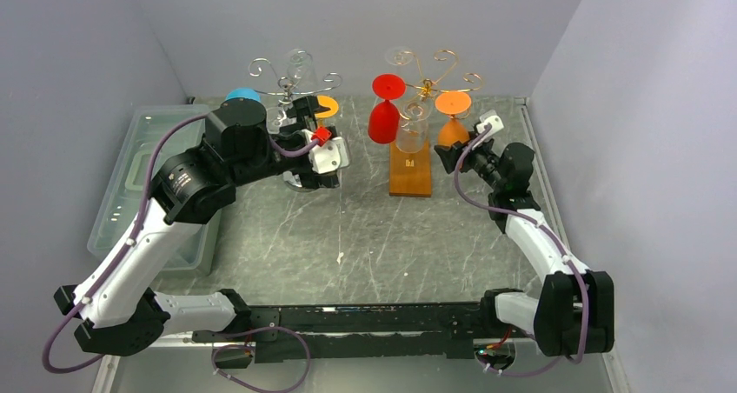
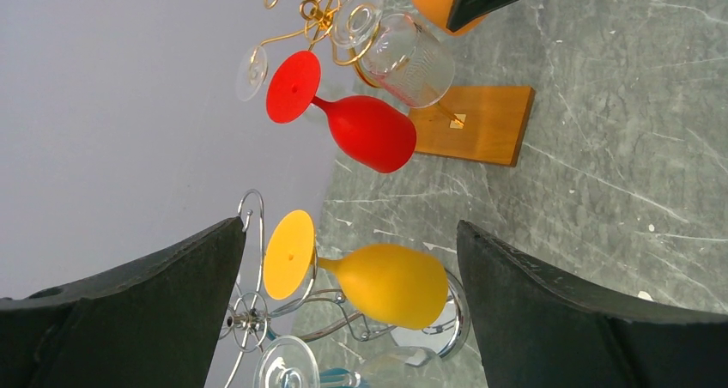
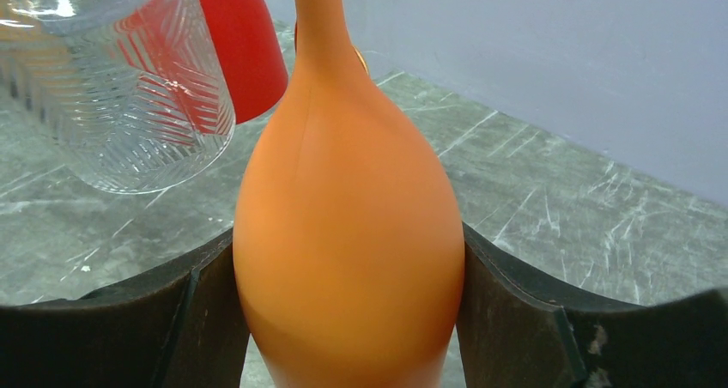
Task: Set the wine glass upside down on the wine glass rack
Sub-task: Turn the wine glass upside down at the wine rack.
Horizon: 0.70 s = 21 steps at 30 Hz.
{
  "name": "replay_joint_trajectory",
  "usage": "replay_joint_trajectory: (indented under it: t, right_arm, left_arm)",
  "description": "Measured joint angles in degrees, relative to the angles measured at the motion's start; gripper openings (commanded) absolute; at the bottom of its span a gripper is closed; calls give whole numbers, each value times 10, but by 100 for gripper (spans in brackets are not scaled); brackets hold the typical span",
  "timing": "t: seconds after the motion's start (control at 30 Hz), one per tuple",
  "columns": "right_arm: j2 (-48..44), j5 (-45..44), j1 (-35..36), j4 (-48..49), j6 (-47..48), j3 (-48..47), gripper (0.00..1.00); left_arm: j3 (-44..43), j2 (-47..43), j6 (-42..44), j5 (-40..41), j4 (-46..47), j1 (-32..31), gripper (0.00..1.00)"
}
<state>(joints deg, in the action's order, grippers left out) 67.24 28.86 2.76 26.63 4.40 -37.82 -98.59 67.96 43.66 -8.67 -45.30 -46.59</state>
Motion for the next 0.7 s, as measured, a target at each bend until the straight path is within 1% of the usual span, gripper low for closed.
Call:
replay_joint_trajectory:
  t: [0.37,0.53,0.7]
  right_arm:
    - [-50,-4,0,15,3,43,0]
    - [-57,-20,-1,48,-10,75,0]
    - [-56,-31,-12,104,-49,102,0]
  left_arm:
    - [6,-1,0,0,2,0,100]
    - [9,-1,1,1,3,0,100]
    - [12,-1,1,6,5,0,99]
